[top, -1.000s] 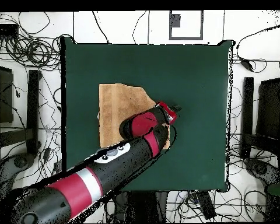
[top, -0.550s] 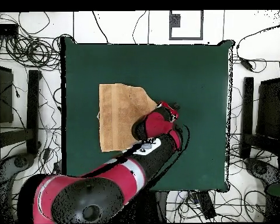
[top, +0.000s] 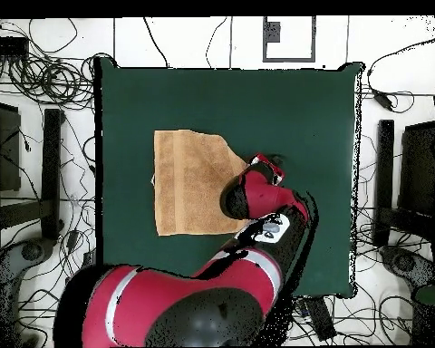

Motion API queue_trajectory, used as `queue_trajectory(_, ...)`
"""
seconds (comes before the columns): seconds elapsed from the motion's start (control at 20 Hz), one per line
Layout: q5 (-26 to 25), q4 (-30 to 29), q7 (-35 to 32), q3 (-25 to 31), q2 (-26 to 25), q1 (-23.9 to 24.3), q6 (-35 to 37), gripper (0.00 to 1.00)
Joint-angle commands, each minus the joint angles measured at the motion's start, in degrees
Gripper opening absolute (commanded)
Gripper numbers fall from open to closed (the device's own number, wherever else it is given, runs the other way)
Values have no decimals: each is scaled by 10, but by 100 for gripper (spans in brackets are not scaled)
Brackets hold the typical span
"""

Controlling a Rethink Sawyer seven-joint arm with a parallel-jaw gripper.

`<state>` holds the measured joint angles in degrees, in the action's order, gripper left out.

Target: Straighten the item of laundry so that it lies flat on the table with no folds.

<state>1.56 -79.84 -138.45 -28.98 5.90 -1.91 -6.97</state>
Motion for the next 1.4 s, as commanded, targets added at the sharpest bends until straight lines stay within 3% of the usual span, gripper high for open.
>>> queue_trajectory(0.05, -26, 22, -26, 207, -10, 9, 40, 0)
queue_trajectory(0.7, -52, 18, -22, 246, 4, 17, 60, 0)
queue_trajectory(1.1, 6, 40, -58, 170, -20, -52, 88, 0)
queue_trajectory(1.35, 61, 74, -86, 58, -59, -134, 132, 0)
queue_trajectory(1.4, 68, 75, -89, 56, -59, -137, 142, 0)
